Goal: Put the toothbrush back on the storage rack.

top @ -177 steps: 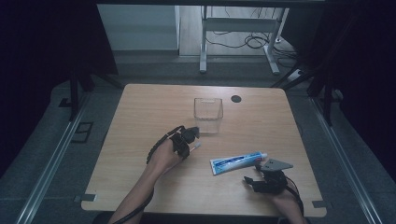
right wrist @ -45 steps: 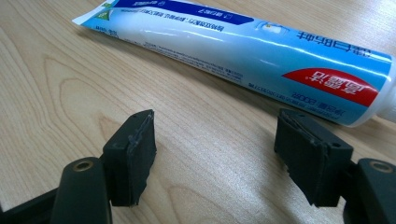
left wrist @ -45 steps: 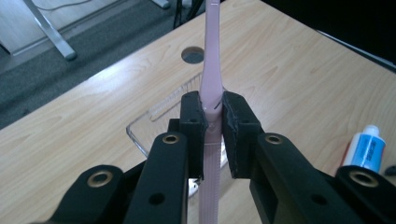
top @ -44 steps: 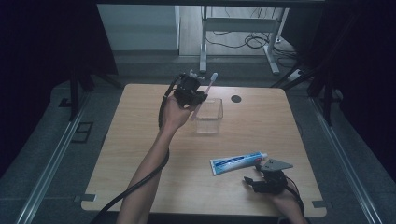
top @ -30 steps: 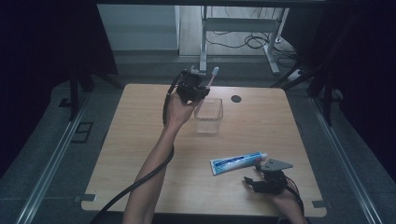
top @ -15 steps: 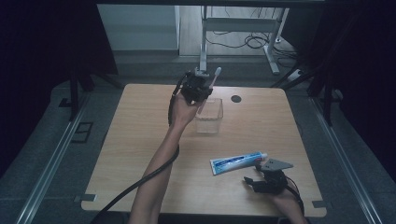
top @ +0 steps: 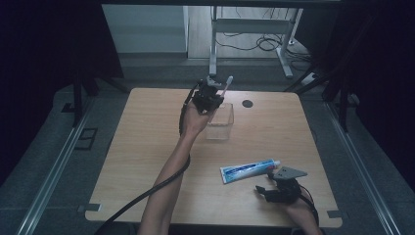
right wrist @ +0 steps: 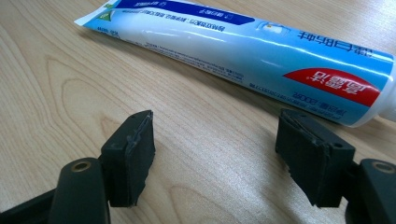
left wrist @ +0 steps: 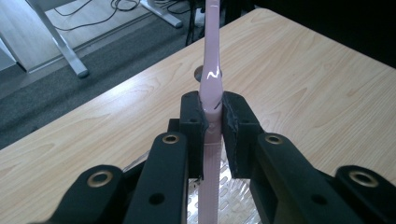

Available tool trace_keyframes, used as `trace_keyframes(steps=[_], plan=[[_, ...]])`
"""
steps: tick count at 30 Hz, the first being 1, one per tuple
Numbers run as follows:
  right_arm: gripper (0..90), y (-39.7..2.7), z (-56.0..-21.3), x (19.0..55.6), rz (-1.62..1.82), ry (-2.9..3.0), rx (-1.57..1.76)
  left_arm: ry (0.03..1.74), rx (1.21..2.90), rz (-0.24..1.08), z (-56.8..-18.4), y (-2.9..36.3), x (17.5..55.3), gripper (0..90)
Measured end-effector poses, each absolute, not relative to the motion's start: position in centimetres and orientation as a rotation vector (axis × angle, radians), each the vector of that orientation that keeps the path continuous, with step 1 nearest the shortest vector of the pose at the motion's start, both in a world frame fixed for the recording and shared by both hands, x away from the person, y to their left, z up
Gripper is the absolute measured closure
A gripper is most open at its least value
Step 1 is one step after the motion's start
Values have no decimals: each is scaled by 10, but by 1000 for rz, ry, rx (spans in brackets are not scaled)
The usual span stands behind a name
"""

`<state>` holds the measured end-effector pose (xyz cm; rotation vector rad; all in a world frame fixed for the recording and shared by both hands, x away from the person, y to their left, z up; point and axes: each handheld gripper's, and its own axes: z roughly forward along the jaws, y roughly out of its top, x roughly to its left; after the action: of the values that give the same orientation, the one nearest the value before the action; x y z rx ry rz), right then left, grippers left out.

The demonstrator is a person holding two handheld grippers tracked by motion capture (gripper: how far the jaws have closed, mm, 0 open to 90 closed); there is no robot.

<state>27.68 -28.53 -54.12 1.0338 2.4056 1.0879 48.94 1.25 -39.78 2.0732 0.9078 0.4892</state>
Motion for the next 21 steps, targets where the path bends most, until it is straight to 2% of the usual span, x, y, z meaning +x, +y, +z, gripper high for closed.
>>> trace_keyframes(steps=[21], plan=[[277,-285,-541,277,1089,2407,1034,924,2134,477,-437,6,490,792]])
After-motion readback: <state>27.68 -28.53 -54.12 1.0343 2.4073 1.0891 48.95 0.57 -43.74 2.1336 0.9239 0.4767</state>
